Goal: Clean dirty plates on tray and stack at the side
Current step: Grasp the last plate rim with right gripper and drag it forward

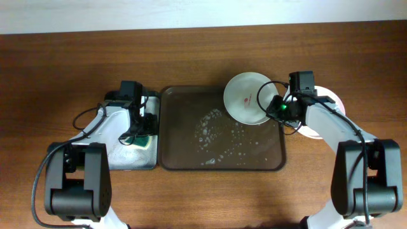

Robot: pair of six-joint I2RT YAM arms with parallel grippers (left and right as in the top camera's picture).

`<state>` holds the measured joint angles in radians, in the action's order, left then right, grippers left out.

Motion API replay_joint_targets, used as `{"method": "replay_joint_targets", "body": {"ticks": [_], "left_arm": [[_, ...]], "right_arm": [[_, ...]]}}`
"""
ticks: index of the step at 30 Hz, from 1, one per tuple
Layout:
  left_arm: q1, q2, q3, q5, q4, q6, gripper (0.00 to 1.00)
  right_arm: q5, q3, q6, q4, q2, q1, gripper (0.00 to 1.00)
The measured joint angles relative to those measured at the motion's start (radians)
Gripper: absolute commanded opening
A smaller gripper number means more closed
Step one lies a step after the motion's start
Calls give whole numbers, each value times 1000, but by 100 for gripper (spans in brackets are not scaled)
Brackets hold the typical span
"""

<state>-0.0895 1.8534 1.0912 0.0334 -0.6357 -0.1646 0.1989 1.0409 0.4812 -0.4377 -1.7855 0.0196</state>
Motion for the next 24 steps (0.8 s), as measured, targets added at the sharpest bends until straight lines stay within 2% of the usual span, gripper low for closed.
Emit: {"method": "replay_joint_targets", "body": {"ticks": [11,13,24], "left_arm": [[0,0,0,0,0,0,82],[0,0,0,0,0,0,82],[0,0,0,0,0,0,81]], "right_arm": [[61,3,17,23,-64,0,14],[104,3,-6,21,-69,0,4],[254,-4,-98,-76,-71,25,4]]}}
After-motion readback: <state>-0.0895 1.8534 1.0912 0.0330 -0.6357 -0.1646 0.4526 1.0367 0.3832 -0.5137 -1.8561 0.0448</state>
